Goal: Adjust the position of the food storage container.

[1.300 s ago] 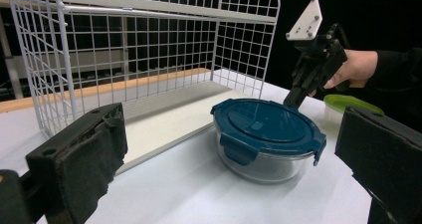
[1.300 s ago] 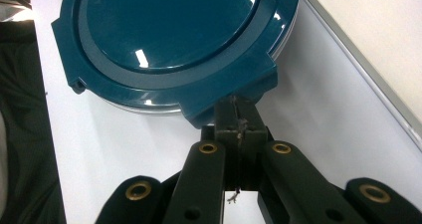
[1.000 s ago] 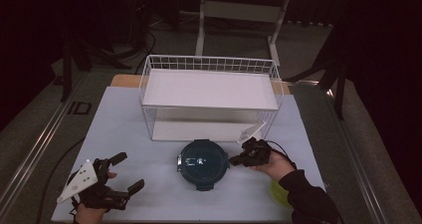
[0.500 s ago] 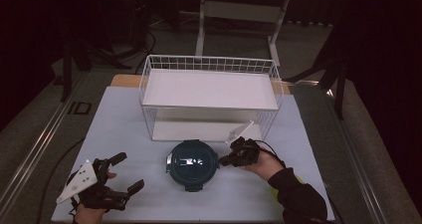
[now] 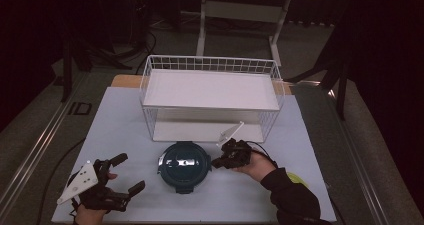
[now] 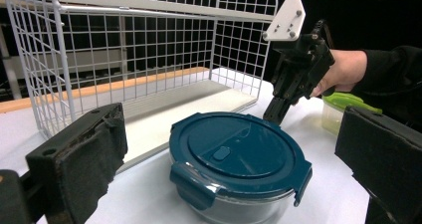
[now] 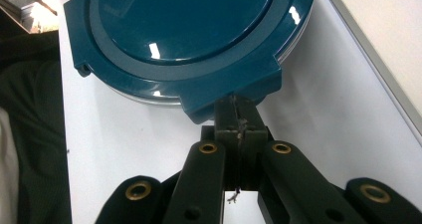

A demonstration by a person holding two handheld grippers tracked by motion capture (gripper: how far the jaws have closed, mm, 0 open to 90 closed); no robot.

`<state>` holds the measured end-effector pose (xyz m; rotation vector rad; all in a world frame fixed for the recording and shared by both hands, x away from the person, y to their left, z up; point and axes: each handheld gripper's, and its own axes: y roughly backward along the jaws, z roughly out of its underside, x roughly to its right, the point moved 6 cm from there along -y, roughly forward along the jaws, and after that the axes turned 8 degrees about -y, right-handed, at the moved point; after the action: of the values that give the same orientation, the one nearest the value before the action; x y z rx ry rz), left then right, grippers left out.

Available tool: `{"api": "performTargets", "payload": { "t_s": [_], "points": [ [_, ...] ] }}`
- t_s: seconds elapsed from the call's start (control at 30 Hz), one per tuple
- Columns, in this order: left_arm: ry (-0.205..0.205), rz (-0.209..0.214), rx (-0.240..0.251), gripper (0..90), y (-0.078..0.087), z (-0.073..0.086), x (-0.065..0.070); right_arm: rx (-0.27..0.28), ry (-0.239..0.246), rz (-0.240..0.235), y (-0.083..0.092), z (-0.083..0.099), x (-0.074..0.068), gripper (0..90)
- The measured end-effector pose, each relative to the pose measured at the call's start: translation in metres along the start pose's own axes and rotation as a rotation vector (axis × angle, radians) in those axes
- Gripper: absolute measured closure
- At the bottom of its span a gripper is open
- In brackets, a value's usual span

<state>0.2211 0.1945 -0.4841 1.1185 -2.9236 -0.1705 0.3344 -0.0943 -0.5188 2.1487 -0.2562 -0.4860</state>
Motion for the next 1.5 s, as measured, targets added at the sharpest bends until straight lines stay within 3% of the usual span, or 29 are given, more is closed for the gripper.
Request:
{"api": "performTargets", "payload": {
  "t_s": [0.37, 0.57, 0.63, 0.7, 0.9, 0.97, 1.0, 1.03, 1.07, 1.3, 1.37, 1.47, 1.5],
  "points": [
    [0.003, -0.004, 0.005, 0.0, 0.001, 0.000, -0.001, 0.033, -0.001, 0.006, 0.003, -0.003, -0.003, 90.0],
    [0.001, 0.000, -0.003, 0.0, 0.000, 0.000, 0.000, 0.107, -0.011, 0.074, 0.023, -0.003, -0.009, 89.2],
    [0.002, 0.001, -0.007, 0.0, -0.001, 0.000, 0.001, 0.138, -0.016, 0.085, 0.025, -0.002, -0.012, 78.9],
    [0.003, 0.002, -0.008, 0.0, -0.001, 0.000, 0.001, 0.154, -0.022, 0.100, 0.026, -0.002, -0.013, 77.1],
    [0.017, 0.011, -0.022, 0.0, -0.003, 0.003, 0.000, 0.230, -0.060, 0.150, 0.025, 0.000, -0.025, 44.7],
    [0.018, 0.012, -0.023, 0.0, -0.003, 0.003, 0.000, 0.244, -0.068, 0.152, 0.026, 0.000, -0.026, 40.9],
    [0.017, 0.014, -0.027, 0.0, -0.004, 0.003, 0.001, 0.268, -0.084, 0.145, 0.028, 0.001, -0.029, 28.2],
    [0.017, 0.014, -0.027, 0.0, -0.004, 0.003, 0.001, 0.268, -0.084, 0.145, 0.028, 0.001, -0.029, 28.2],
    [0.016, 0.016, -0.029, 0.0, -0.004, 0.003, 0.001, 0.276, -0.079, 0.161, 0.029, 0.002, -0.030, 22.0],
    [0.029, 0.029, -0.050, 0.0, -0.007, 0.003, 0.003, 0.323, -0.111, 0.202, 0.036, 0.005, -0.035, 14.7],
    [0.035, 0.026, -0.061, 0.0, -0.009, 0.003, 0.003, 0.347, -0.116, 0.202, 0.037, 0.005, -0.036, 15.4],
    [0.049, 0.027, -0.107, 0.0, -0.013, 0.005, 0.001, 0.430, -0.128, 0.217, 0.044, 0.001, -0.038, 19.4],
    [0.048, 0.029, -0.115, 0.0, -0.014, 0.005, 0.001, 0.430, -0.144, 0.224, 0.046, 0.001, -0.038, 18.5]
  ]
}}
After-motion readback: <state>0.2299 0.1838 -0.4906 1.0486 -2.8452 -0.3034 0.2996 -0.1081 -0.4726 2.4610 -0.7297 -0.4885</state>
